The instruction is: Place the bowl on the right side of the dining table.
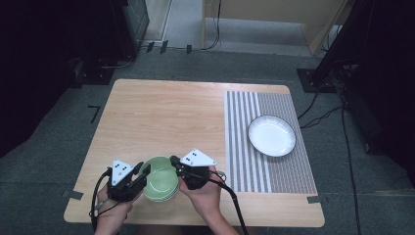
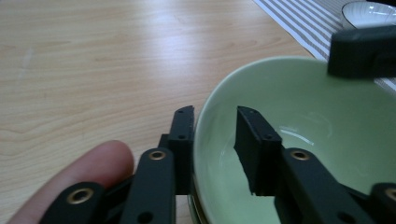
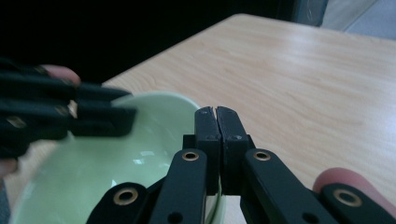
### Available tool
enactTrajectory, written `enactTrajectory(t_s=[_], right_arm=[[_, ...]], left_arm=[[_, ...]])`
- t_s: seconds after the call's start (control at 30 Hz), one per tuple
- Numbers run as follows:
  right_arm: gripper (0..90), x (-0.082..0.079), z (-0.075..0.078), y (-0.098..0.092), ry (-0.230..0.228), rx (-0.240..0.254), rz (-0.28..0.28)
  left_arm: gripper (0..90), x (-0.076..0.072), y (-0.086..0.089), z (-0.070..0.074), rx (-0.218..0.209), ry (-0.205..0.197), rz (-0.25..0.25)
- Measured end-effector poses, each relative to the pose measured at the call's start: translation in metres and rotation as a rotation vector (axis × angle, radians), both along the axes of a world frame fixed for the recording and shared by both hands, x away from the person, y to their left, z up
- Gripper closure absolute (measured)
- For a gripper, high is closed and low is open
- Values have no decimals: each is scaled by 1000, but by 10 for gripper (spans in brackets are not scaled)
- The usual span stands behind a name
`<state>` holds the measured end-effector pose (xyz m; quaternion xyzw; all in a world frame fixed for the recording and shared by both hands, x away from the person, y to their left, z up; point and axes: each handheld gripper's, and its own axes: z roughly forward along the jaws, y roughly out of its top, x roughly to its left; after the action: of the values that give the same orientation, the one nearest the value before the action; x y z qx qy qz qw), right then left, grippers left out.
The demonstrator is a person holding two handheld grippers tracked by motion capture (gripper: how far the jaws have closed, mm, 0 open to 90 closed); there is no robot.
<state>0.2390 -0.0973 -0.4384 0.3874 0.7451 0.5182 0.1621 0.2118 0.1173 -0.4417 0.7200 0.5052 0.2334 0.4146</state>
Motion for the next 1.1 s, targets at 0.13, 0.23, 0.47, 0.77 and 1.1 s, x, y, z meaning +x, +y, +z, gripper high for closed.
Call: enactTrajectory(t_s=[0.13, 0.23, 0.47, 0.77, 1.1], right_arm=[[900, -1, 10, -2, -27, 32, 8], [900, 5, 16, -1, 38, -7, 52], [736, 12, 9, 1, 119, 10, 70], [719, 14, 4, 13, 118, 10, 47], [768, 25, -10, 10, 206, -86, 67]], left_arm=[[633, 1, -2, -2, 4, 4, 4], [717, 0, -2, -3, 30, -9, 32], [845, -3, -1, 4, 31, -58, 32], [849, -6, -2, 7, 40, -97, 27], [850, -10, -4, 10, 48, -139, 21]])
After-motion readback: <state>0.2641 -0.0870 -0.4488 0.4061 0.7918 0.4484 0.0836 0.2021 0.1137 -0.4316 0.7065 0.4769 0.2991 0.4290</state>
